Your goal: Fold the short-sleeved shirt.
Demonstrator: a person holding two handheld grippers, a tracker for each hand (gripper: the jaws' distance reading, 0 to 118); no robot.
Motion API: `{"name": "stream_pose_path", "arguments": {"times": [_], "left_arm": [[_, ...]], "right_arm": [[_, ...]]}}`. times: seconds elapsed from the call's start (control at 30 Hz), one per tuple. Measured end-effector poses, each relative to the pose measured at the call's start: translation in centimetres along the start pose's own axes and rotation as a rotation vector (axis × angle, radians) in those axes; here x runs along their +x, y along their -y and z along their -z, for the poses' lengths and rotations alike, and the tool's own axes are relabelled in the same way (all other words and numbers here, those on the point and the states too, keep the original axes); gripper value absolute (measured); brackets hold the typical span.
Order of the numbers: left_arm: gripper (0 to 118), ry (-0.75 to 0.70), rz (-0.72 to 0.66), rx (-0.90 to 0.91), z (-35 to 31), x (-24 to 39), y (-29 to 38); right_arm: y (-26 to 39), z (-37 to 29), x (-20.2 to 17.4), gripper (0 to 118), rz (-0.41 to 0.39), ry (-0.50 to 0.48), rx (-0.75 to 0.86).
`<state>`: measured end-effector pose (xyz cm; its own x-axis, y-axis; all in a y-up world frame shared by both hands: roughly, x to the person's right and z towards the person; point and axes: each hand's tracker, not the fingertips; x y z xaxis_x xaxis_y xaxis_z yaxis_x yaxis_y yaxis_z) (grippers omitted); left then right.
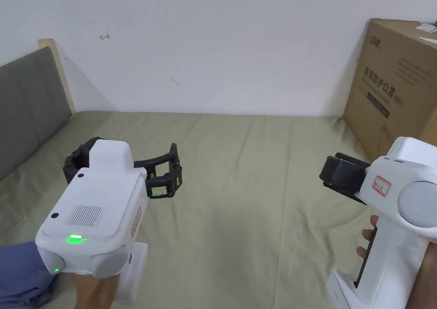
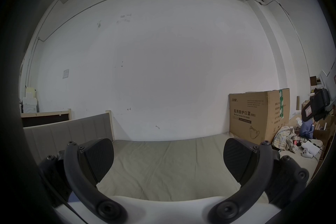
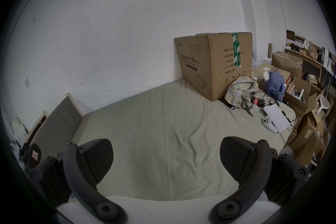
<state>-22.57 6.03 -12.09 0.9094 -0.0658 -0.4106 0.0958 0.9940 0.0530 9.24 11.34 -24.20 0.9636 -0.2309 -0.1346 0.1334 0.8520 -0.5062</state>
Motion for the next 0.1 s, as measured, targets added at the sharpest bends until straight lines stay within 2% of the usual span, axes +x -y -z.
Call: {"name": "stream_pose_path", "arguments": {"times": [0.1], "left_arm": [[118, 0.000, -0.002, 0.002, -0.03, -0.08, 0.00]], "right_arm": [[0.04, -0.21, -0.42, 116, -0.046, 0.035, 0.073]]}}
